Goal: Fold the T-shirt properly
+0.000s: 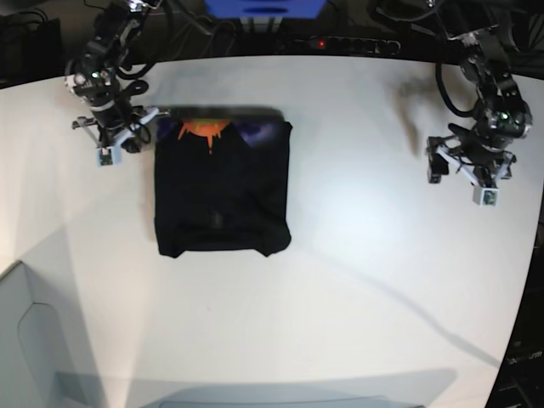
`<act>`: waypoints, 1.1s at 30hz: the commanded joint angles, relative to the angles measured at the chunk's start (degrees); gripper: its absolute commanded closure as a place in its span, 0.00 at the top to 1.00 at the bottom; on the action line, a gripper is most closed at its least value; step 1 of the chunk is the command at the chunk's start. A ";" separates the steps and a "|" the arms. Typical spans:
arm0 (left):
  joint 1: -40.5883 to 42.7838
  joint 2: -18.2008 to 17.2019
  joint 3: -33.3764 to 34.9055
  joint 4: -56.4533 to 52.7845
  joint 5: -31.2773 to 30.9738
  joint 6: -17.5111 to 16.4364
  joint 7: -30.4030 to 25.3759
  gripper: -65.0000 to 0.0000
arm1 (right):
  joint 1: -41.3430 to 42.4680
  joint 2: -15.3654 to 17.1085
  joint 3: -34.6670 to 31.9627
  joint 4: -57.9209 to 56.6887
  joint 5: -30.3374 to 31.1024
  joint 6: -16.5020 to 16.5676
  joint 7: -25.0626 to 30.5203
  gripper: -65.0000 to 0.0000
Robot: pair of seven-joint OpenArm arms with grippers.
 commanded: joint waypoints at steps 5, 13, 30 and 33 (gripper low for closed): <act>3.28 -1.05 -0.44 4.07 -1.57 0.60 -0.79 0.43 | -2.64 0.19 2.91 7.03 1.03 0.38 1.46 0.00; 11.46 4.57 -10.55 18.92 -1.66 0.68 8.27 0.02 | -14.95 0.19 6.43 13.71 1.03 0.38 0.85 0.00; 41.44 12.48 -2.90 7.14 7.22 0.68 -7.03 0.00 | -33.15 0.71 5.20 4.22 0.68 0.38 1.46 0.00; 41.35 15.47 1.06 0.37 11.88 0.68 -11.87 0.00 | -29.55 4.75 3.09 -6.77 0.68 0.38 1.64 0.00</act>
